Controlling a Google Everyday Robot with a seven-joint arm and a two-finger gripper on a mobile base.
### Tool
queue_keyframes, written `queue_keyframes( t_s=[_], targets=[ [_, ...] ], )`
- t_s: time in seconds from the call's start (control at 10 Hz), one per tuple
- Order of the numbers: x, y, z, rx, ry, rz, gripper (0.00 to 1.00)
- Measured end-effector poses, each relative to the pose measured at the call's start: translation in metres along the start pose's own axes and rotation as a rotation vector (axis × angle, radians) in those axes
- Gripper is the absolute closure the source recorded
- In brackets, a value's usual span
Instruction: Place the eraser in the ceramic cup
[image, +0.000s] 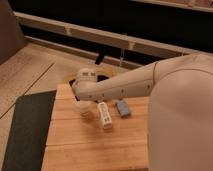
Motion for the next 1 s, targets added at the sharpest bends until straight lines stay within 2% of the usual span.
queue_keyframes(
  t_s=[0.1, 0.7, 1.0],
  targets=[
    [-0.003, 0.003, 0.0, -0.015, -0.018, -0.007, 1.0],
    [-0.004, 0.004, 0.001, -0.023, -0.023, -0.005, 1.0],
    [0.003, 0.014, 0.002, -0.054, -0.028, -0.019, 1.0]
  ],
)
